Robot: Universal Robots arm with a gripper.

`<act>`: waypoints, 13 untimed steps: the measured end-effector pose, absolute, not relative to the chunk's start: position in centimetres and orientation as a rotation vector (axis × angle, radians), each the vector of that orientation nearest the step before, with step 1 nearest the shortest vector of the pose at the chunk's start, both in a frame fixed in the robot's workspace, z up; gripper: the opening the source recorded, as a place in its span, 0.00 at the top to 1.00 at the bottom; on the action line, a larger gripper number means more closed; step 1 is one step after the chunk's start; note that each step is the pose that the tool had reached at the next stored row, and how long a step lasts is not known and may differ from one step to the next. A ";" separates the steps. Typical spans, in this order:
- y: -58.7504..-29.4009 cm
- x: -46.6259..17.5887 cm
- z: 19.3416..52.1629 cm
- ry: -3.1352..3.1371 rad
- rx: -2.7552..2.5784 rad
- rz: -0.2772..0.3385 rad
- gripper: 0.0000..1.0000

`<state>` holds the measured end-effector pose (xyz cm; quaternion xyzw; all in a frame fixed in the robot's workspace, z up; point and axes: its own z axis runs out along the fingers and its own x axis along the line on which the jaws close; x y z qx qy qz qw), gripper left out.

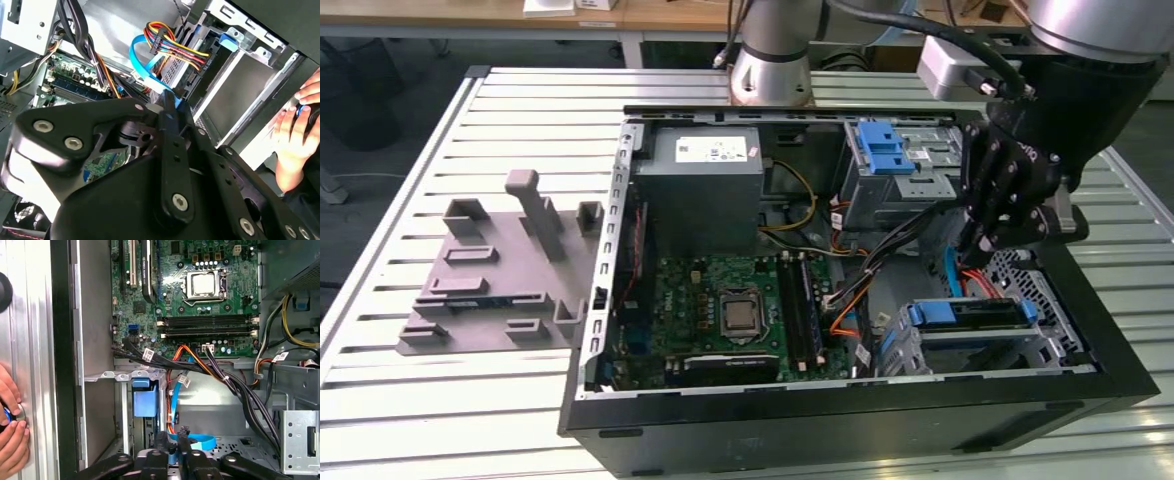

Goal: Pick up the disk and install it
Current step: 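Insert the second disk wire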

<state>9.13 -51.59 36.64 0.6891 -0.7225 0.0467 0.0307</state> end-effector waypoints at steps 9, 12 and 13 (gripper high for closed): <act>-51.6 9.1 36.4 -2.262 2.156 0.072 0.84; -51.9 9.1 36.2 -2.269 2.164 0.077 0.84; -52.1 9.1 36.2 -2.270 2.166 0.081 0.84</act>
